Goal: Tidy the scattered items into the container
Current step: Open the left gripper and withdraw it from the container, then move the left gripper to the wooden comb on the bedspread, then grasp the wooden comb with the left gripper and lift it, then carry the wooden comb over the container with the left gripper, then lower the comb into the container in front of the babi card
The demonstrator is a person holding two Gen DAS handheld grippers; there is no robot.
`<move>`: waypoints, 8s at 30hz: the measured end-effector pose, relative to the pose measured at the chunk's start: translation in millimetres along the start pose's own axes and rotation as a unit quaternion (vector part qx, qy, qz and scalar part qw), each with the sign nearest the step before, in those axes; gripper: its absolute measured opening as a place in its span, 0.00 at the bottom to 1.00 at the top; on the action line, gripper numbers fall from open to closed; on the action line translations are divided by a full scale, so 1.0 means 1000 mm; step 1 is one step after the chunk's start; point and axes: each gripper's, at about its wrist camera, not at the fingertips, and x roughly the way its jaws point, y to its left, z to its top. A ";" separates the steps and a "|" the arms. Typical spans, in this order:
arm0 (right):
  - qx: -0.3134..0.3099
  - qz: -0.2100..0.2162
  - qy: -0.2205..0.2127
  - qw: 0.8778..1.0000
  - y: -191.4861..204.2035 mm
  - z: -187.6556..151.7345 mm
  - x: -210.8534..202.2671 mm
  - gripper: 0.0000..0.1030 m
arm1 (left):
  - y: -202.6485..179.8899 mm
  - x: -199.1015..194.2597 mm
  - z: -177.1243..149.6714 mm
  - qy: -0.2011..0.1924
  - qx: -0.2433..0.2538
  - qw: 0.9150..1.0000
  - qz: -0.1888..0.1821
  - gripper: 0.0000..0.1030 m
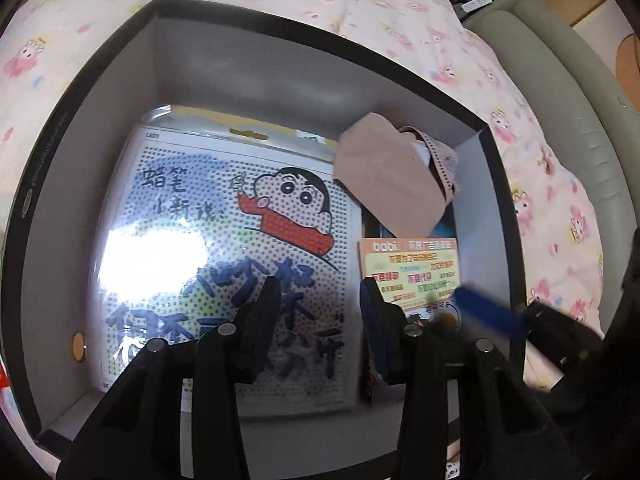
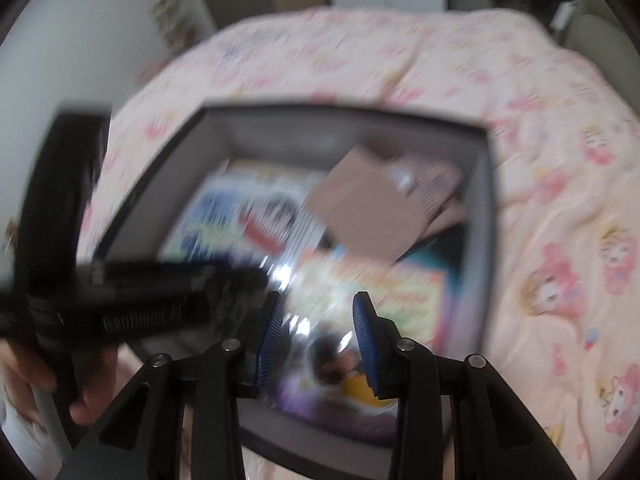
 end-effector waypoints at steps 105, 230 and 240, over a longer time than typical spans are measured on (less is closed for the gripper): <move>-0.083 0.135 0.162 0.974 0.210 -0.015 0.130 0.17 | 0.297 -0.062 -0.105 0.068 -0.155 0.968 -0.184 0.41; -0.006 -0.055 -0.002 0.998 -0.008 -0.018 -0.019 0.29 | 0.024 0.017 -0.002 0.079 0.003 0.994 -0.080 0.26; -0.012 -0.069 0.002 0.998 -0.004 -0.021 -0.016 0.30 | 0.029 0.013 -0.003 0.083 -0.003 0.992 -0.099 0.26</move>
